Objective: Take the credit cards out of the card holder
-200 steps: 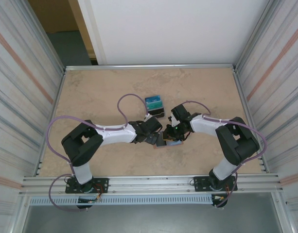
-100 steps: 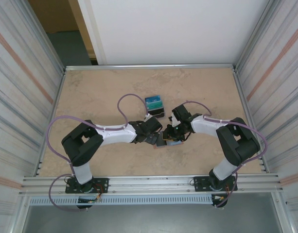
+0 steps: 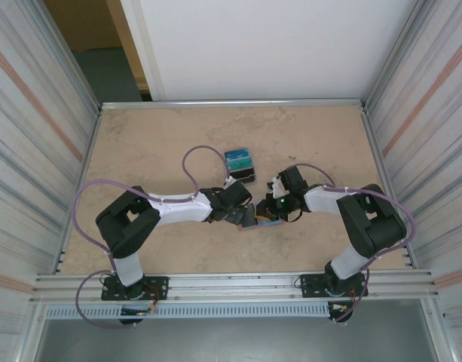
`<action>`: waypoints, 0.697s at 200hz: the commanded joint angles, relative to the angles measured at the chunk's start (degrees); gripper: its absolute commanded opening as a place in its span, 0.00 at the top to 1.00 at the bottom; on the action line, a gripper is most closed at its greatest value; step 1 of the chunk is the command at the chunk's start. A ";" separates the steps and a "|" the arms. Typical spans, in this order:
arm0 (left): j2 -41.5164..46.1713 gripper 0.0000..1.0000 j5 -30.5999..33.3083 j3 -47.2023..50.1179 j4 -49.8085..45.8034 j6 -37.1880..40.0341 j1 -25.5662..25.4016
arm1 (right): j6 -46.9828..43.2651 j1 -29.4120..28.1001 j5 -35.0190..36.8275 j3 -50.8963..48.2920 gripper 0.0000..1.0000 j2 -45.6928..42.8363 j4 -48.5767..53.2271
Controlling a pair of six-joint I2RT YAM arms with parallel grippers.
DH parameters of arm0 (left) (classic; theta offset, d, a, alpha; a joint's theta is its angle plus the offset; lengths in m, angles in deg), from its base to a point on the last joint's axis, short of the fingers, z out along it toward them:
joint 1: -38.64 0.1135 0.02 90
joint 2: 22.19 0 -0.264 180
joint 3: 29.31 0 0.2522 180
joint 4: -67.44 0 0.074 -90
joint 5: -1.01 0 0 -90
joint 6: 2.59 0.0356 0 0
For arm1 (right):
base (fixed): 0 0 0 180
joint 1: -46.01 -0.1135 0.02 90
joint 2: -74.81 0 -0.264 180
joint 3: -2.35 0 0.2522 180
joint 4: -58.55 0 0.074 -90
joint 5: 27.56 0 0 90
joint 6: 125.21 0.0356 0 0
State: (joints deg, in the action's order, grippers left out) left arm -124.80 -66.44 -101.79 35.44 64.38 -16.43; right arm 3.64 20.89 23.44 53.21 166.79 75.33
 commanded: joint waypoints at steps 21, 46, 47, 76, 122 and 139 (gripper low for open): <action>-2.53 0.01 1.16 -0.43 -4.70 -0.63 -0.13 | 2.69 1.88 -8.06 -2.01 0.89 -2.74 -7.50; -2.69 0.01 1.11 -0.61 -4.79 -0.56 -0.30 | 2.93 2.02 -8.37 -2.36 0.89 -2.02 -8.51; -2.69 0.01 1.15 -0.61 -4.79 -0.54 -0.30 | 2.91 1.97 -8.37 -2.37 0.89 -1.96 -8.58; -2.91 0.01 1.17 -0.75 -4.87 -0.56 -0.30 | 3.55 2.14 -8.32 -2.65 0.93 -0.85 -9.81; -3.31 0.01 1.10 -0.79 -5.22 -0.69 -0.31 | 3.11 3.78 -7.43 -3.65 1.00 -2.22 -9.18; -3.68 0.01 1.27 -1.15 -5.57 -0.56 -0.30 | 2.09 4.61 -6.89 -3.92 1.00 -3.23 -7.68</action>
State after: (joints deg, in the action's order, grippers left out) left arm -125.54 -66.35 -102.95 34.19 64.36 -16.58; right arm 6.38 24.43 17.19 49.82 165.50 67.16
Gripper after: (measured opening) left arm 0.986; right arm 0.055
